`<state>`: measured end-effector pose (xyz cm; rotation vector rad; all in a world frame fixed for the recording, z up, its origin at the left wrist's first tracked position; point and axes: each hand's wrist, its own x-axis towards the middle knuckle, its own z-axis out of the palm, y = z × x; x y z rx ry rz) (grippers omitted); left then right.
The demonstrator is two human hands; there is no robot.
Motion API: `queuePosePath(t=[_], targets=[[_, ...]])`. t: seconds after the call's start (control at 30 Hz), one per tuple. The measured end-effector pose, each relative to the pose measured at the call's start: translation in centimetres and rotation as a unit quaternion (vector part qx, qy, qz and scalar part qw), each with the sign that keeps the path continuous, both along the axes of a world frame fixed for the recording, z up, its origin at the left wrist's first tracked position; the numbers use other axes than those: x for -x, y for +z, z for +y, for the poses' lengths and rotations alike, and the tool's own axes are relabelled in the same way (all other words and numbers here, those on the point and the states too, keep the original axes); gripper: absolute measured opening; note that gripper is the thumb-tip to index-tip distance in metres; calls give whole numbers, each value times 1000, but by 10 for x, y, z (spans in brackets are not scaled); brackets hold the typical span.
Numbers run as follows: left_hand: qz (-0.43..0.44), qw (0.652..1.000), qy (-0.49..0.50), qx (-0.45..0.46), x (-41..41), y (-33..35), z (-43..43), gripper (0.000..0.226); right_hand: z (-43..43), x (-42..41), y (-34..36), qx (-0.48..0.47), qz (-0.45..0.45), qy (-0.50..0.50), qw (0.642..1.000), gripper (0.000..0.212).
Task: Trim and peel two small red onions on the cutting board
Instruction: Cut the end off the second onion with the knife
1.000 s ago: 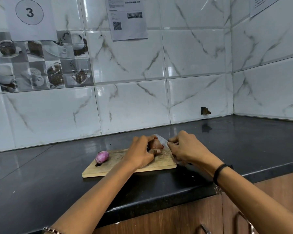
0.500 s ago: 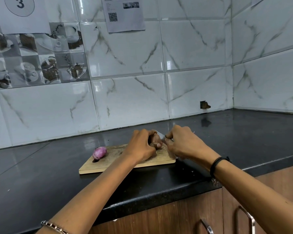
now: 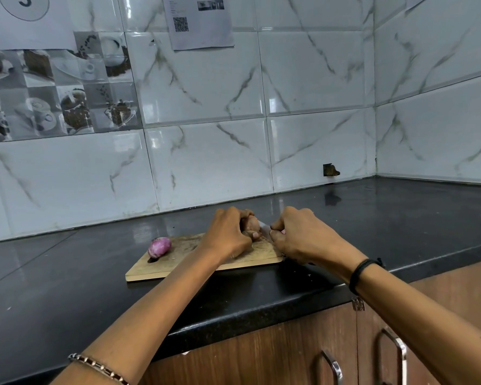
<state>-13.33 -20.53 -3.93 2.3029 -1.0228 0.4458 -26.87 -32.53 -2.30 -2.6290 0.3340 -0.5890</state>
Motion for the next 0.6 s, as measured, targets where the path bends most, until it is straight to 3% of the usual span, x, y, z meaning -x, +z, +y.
queuePosePath(t=[0.47, 0.6], targets=[[-3, 1000, -8, 6, 9, -1, 3, 42, 24, 17, 3, 101, 14, 9, 995, 9], [1, 1000, -2, 27, 7, 4, 6, 6, 33, 27, -3, 163, 24, 1, 986, 15]])
